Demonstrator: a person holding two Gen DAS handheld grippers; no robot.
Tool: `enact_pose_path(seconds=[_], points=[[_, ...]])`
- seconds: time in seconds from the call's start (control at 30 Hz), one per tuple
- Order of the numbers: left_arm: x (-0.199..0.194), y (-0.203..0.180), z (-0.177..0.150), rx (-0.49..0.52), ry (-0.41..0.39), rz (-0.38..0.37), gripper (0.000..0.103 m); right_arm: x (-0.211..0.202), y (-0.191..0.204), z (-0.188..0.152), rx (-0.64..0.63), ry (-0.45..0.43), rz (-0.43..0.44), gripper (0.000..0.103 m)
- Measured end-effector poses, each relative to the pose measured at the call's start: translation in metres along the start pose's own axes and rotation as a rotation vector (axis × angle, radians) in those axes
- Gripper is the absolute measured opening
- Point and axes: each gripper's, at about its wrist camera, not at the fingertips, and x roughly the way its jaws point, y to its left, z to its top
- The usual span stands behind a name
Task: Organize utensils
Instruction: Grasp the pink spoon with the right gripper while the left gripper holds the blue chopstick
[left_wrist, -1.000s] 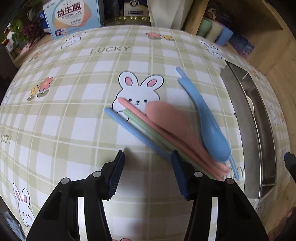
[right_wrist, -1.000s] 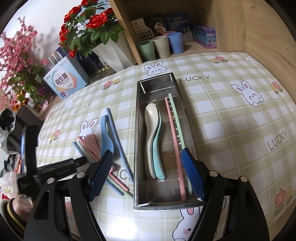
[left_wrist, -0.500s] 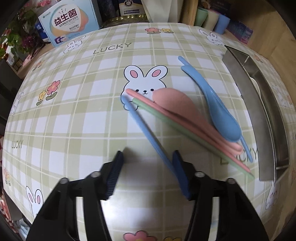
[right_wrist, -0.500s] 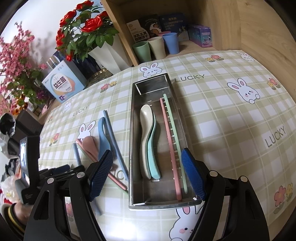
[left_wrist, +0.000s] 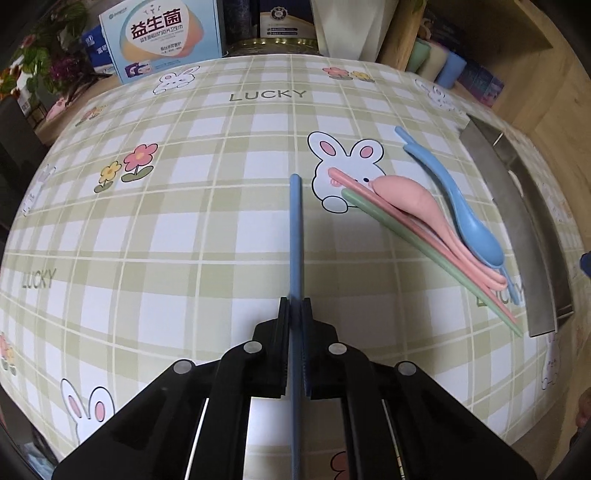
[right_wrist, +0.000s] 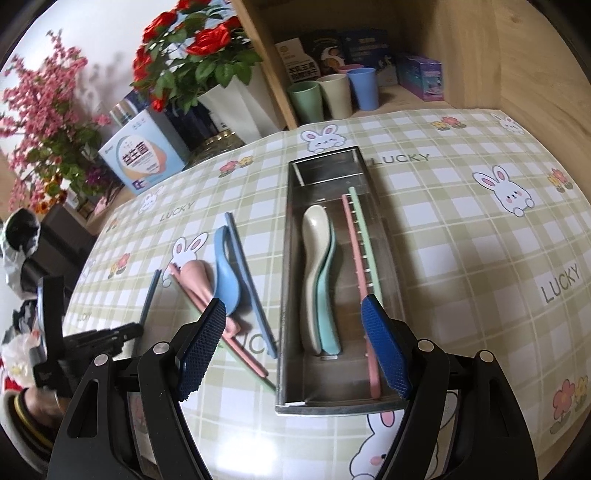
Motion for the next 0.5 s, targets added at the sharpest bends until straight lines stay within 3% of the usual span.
enact_pose_path(seconds=[0.33, 0.5], points=[[-0.004, 0.008, -0.012, -0.015, -0.068, -0.044, 0.007, 0.007, 0.011, -0.006, -0.042, 0.035, -0.023, 0.073], [-0.003, 0.011, -0.016, -0.035, -0.103, -0.071, 0.007, 0.012, 0.024, -0.008, -0.076, 0.054, -0.022, 0.064]])
